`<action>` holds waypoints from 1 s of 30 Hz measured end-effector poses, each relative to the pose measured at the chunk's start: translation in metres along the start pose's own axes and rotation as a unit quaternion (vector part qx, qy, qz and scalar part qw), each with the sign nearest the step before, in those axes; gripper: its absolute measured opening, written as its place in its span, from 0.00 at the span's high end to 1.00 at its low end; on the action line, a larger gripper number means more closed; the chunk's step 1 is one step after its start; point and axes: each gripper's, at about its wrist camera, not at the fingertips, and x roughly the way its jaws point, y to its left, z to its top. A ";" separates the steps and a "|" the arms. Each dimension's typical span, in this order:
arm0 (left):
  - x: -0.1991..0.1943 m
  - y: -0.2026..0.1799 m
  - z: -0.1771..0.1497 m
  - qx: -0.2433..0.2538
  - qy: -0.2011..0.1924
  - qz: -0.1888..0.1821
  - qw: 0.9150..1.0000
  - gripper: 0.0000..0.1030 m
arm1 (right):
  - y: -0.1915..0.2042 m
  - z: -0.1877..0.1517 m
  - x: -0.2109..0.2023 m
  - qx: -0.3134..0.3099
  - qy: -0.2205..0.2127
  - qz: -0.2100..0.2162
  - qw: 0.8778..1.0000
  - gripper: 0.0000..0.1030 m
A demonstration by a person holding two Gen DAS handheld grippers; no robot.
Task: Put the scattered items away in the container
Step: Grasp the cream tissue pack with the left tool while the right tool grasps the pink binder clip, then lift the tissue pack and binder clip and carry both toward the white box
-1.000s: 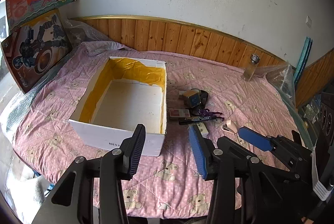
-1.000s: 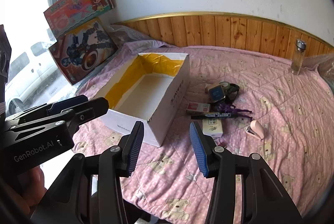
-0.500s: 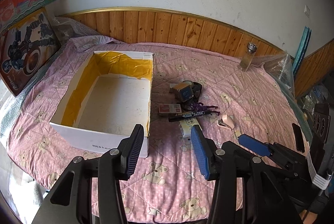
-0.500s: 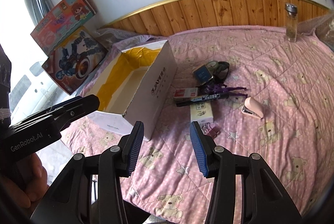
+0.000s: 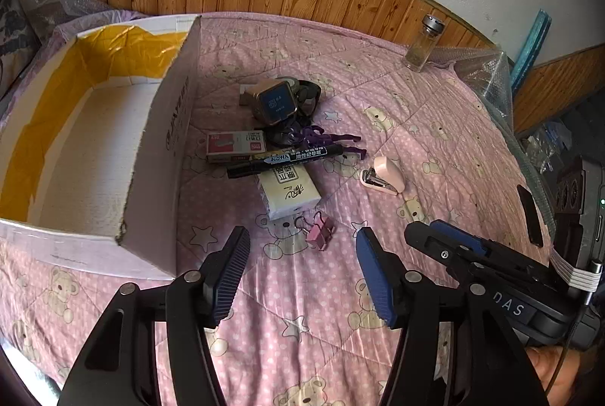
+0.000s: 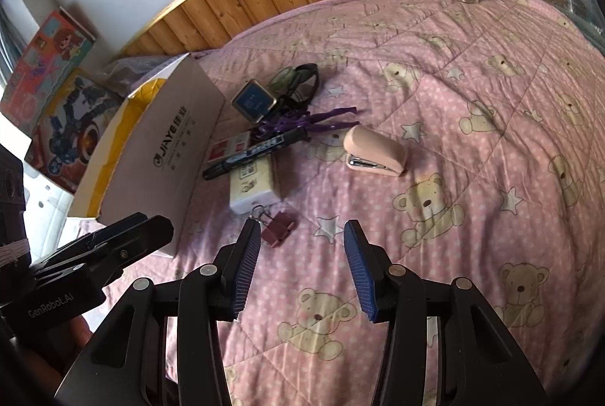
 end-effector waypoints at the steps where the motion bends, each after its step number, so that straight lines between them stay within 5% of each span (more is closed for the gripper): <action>1: 0.009 0.001 0.002 -0.006 0.006 -0.002 1.000 0.38 | -0.005 0.002 0.004 0.002 0.003 -0.003 1.000 0.52; 7: 0.053 0.010 0.018 -0.035 0.028 0.002 0.999 0.38 | -0.018 0.010 0.031 -0.001 0.031 0.026 0.999 0.51; 12: 0.080 0.018 0.032 -0.062 0.044 -0.009 0.997 0.35 | 0.010 -0.008 0.053 -0.095 0.055 0.056 0.992 0.50; 20: 0.135 0.016 0.044 -0.016 0.089 0.029 0.995 0.30 | 0.045 -0.022 0.088 -0.235 0.056 0.022 0.970 0.44; 25: 0.129 0.029 0.040 0.009 0.075 0.035 0.997 0.48 | 0.057 -0.023 0.106 -0.286 0.044 0.007 0.957 0.44; 27: 0.124 0.036 0.037 0.011 0.074 0.038 0.996 0.48 | 0.053 -0.019 0.108 -0.272 0.042 0.014 0.961 0.49; 28: 0.122 0.040 0.036 0.007 0.075 0.034 0.997 0.48 | 0.049 -0.015 0.107 -0.255 0.042 0.021 0.966 0.63; 30: 0.119 0.045 0.033 -0.001 0.085 0.022 0.996 0.49 | 0.036 -0.006 0.105 -0.209 0.049 0.048 0.976 0.65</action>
